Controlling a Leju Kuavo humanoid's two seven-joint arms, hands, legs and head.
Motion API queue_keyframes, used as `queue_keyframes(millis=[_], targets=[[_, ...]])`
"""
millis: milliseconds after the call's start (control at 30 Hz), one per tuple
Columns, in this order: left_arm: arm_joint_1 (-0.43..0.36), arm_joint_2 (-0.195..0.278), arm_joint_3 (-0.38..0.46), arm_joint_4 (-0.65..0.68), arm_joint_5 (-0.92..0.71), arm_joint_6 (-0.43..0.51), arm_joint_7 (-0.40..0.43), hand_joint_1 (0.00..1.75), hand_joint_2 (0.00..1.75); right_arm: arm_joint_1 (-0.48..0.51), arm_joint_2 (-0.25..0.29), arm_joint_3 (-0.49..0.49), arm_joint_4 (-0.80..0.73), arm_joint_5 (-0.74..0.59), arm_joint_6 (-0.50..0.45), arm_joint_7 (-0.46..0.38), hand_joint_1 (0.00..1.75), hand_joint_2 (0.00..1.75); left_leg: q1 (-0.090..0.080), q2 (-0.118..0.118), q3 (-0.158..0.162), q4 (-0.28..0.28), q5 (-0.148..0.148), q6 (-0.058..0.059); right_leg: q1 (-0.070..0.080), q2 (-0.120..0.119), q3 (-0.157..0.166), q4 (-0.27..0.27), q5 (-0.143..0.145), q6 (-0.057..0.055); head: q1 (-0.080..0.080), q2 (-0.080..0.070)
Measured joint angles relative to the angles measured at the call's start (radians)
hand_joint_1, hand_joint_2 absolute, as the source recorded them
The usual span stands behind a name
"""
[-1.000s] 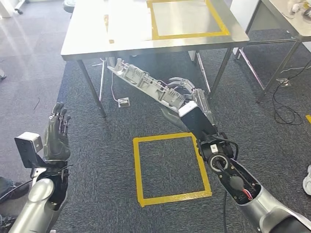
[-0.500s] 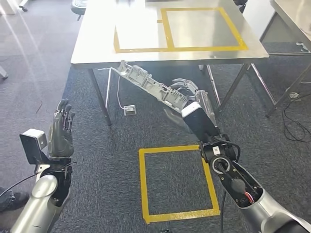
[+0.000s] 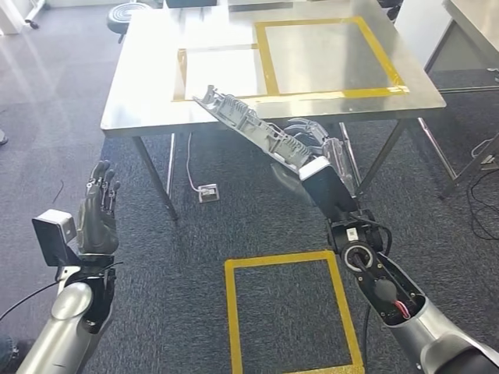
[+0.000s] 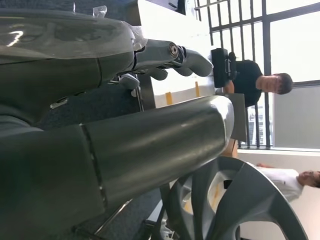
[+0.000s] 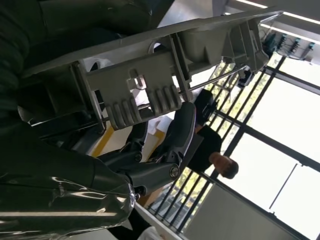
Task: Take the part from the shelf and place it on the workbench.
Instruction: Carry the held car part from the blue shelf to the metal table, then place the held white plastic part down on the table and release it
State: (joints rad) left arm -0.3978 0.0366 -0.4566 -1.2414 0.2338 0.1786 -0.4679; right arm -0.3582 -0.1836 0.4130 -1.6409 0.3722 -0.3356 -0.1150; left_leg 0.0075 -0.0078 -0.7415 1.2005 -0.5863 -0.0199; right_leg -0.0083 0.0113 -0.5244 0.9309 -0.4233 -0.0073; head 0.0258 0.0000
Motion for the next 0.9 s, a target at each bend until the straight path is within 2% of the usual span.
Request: queue_keyframes(millis=[33,100,133,167,233,267,333,367,400,433,467,500,533,600,633,667,733,767,800,833,900], targets=[[0.000,0.000,0.000,0.002,0.000,0.000,-0.002,0.00,0.00,-0.001,0.000,-0.004,0.003,-0.001,-0.002,-0.001,1.75,1.75,0.000,0.001,0.005,-0.067,0.051,0.001,-0.002,0.001,0.020,0.000,-0.016,0.004,-0.005,0.000],[-0.001,0.000,0.000,0.005,0.000,0.000,-0.005,0.00,0.00,-0.005,-0.001,-0.013,0.009,-0.003,-0.007,-0.003,1.75,1.75,-0.002,0.003,0.021,-0.208,0.209,0.008,-0.002,0.004,0.051,0.003,-0.048,0.014,-0.018,0.000],[0.000,0.001,0.000,0.006,0.000,-0.001,-0.006,0.00,0.00,-0.008,-0.002,-0.018,0.012,-0.004,-0.011,-0.004,1.75,1.75,-0.004,0.002,0.028,-0.250,0.271,0.012,-0.001,0.006,0.060,0.003,-0.063,0.021,-0.022,0.000],[0.000,0.001,0.000,0.008,-0.001,-0.001,-0.008,0.00,0.00,-0.013,-0.004,-0.024,0.015,-0.005,-0.015,-0.005,1.75,1.75,-0.006,0.001,0.032,-0.269,0.299,0.017,0.000,0.008,0.069,0.007,-0.073,0.028,-0.023,0.000],[-0.003,0.000,0.000,0.009,-0.002,-0.002,-0.011,0.00,0.00,-0.023,-0.010,-0.040,0.020,-0.006,-0.024,-0.009,1.75,1.75,-0.005,-0.001,0.049,-0.268,0.292,0.030,-0.002,0.009,0.072,0.023,-0.078,0.040,-0.019,0.000],[-0.005,0.000,0.000,0.009,-0.003,-0.003,-0.012,0.00,0.00,-0.028,-0.014,-0.049,0.023,-0.007,-0.028,-0.012,1.75,1.75,-0.004,0.000,0.061,-0.271,0.283,0.037,-0.003,0.007,0.063,0.052,-0.074,0.044,-0.018,0.000],[-0.008,-0.002,0.000,0.010,-0.004,-0.006,-0.013,0.00,0.00,-0.039,-0.020,-0.064,0.029,-0.009,-0.032,-0.018,1.75,1.75,-0.002,0.000,0.088,-0.275,0.266,0.047,-0.006,0.002,0.007,0.154,-0.084,0.049,-0.009,0.000],[-0.008,-0.003,0.000,0.011,-0.004,-0.007,-0.013,0.00,0.00,-0.045,-0.023,-0.069,0.032,-0.010,-0.033,-0.020,1.75,1.75,-0.002,-0.001,0.099,-0.275,0.256,0.050,-0.005,-0.001,-0.029,0.217,-0.106,0.051,-0.003,0.000],[-0.008,-0.004,0.000,0.012,-0.004,-0.008,-0.013,0.00,0.00,-0.048,-0.026,-0.074,0.036,-0.011,-0.034,-0.022,1.75,1.75,-0.002,-0.001,0.110,-0.275,0.246,0.051,-0.005,-0.002,-0.067,0.268,-0.139,0.053,0.004,0.000],[-0.007,-0.004,0.000,0.014,-0.004,-0.009,-0.012,0.00,0.00,-0.050,-0.028,-0.079,0.041,-0.011,-0.035,-0.022,1.75,1.75,-0.002,-0.003,0.123,-0.275,0.235,0.051,-0.006,-0.002,-0.097,0.297,-0.171,0.056,0.009,0.000],[-0.006,-0.004,0.000,0.017,-0.004,-0.009,-0.012,0.00,0.00,-0.051,-0.031,-0.085,0.047,-0.011,-0.037,-0.022,1.75,1.75,-0.002,-0.005,0.137,-0.274,0.223,0.050,-0.006,-0.002,-0.116,0.297,-0.188,0.059,0.014,0.000],[-0.006,-0.005,0.000,0.018,-0.005,-0.010,-0.012,0.00,0.00,-0.052,-0.034,-0.091,0.052,-0.011,-0.040,-0.023,1.75,1.75,-0.002,-0.006,0.152,-0.273,0.211,0.049,-0.007,-0.003,-0.121,0.267,-0.179,0.062,0.019,0.000],[-0.006,-0.005,0.000,0.020,-0.005,-0.011,-0.012,0.00,0.00,-0.056,-0.037,-0.098,0.058,-0.011,-0.045,-0.024,1.75,1.75,-0.002,-0.008,0.168,-0.272,0.199,0.047,-0.009,-0.004,-0.115,0.213,-0.139,0.062,0.024,0.000],[-0.008,-0.007,0.000,0.022,-0.007,-0.015,-0.012,0.00,0.00,-0.071,-0.045,-0.113,0.076,-0.011,-0.056,-0.034,1.75,1.75,-0.004,-0.010,0.192,-0.267,0.177,0.040,-0.010,-0.006,-0.099,0.080,-0.015,0.059,0.033,0.000],[-0.009,-0.008,0.000,0.023,-0.008,-0.016,-0.012,0.00,0.00,-0.081,-0.048,-0.124,0.088,-0.012,-0.060,-0.044,1.75,1.75,-0.006,-0.012,0.197,-0.264,0.168,0.035,-0.009,-0.006,-0.091,0.037,0.029,0.054,0.035,0.000],[-0.011,-0.009,0.000,0.025,-0.009,-0.017,-0.012,0.00,0.00,-0.091,-0.052,-0.135,0.099,-0.012,-0.063,-0.054,1.75,1.75,-0.008,-0.013,0.199,-0.261,0.161,0.030,-0.007,-0.006,-0.088,0.013,0.051,0.048,0.034,0.000],[-0.013,-0.010,0.000,0.027,-0.011,-0.017,-0.013,0.00,0.00,-0.109,-0.057,-0.157,0.120,-0.011,-0.067,-0.068,1.75,1.75,-0.010,-0.014,0.197,-0.254,0.153,0.020,-0.006,-0.005,-0.076,0.008,0.049,0.033,0.031,0.000],[-0.015,-0.010,0.000,0.027,-0.012,-0.016,-0.014,0.00,0.00,-0.119,-0.060,-0.165,0.129,-0.008,-0.070,-0.074,1.75,1.75,-0.009,-0.013,0.191,-0.238,0.150,0.016,-0.007,-0.005,-0.072,0.007,0.048,0.028,0.029,0.000],[-0.017,-0.010,0.000,0.028,-0.013,-0.015,-0.015,0.00,0.00,-0.131,-0.062,-0.173,0.142,-0.002,-0.074,-0.081,1.75,1.75,-0.009,-0.010,0.170,-0.201,0.143,0.012,-0.009,-0.005,-0.066,0.006,0.048,0.023,0.025,0.000],[-0.018,-0.010,0.000,0.029,-0.014,-0.015,-0.016,0.00,0.00,-0.145,-0.063,-0.181,0.157,0.004,-0.079,-0.089,1.75,1.75,-0.008,-0.007,0.136,-0.143,0.131,0.008,-0.010,-0.004,-0.061,0.005,0.045,0.018,0.021,0.000],[-0.018,-0.010,0.000,0.031,-0.016,-0.016,-0.017,0.00,0.00,-0.178,-0.067,-0.197,0.195,0.013,-0.088,-0.106,1.75,1.75,-0.007,-0.003,0.039,0.003,0.085,0.002,-0.008,-0.004,-0.054,0.005,0.036,0.011,0.008,0.000]])
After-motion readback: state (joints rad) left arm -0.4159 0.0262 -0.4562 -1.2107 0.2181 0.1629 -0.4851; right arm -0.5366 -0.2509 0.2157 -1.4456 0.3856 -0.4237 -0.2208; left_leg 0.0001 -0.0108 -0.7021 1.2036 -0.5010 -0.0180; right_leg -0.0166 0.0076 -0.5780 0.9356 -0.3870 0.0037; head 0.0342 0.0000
